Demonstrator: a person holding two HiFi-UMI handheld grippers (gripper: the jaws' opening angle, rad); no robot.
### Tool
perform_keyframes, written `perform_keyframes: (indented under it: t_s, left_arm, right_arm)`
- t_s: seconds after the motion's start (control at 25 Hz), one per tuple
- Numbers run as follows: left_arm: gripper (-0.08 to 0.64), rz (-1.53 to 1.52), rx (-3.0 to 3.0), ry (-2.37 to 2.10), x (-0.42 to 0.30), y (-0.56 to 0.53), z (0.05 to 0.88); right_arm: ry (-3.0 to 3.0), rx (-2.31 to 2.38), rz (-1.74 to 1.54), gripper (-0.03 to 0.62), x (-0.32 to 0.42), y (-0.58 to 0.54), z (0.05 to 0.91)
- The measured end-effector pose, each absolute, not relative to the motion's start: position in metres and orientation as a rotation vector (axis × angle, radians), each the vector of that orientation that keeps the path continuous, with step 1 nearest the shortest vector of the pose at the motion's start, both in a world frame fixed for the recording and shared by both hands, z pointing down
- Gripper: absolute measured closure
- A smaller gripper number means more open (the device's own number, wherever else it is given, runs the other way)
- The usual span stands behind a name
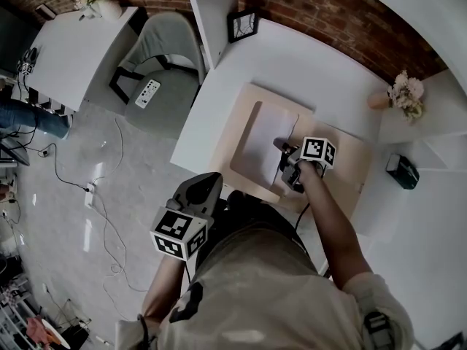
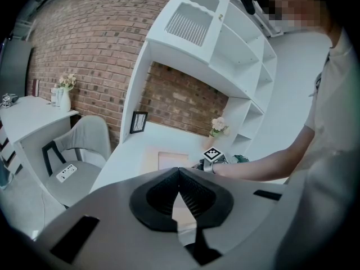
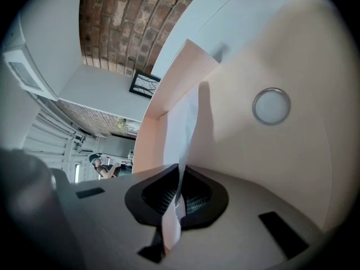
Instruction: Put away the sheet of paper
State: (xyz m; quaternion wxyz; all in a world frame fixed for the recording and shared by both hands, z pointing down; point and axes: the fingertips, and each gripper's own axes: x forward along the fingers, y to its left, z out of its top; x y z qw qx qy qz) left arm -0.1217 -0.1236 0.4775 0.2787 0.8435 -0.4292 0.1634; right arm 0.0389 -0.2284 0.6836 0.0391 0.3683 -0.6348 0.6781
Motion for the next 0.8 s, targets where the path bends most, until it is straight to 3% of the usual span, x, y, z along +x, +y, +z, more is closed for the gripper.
perform_keyframes:
  t_s: [0.8]
  left_arm:
    - [0.544,0.422,2.287,-1.108,-0.1295,-0.1276,0.4809]
  right_arm:
    - [-1.912,1.244,1.949,0.566,0.0395,-0.2276,0.6881]
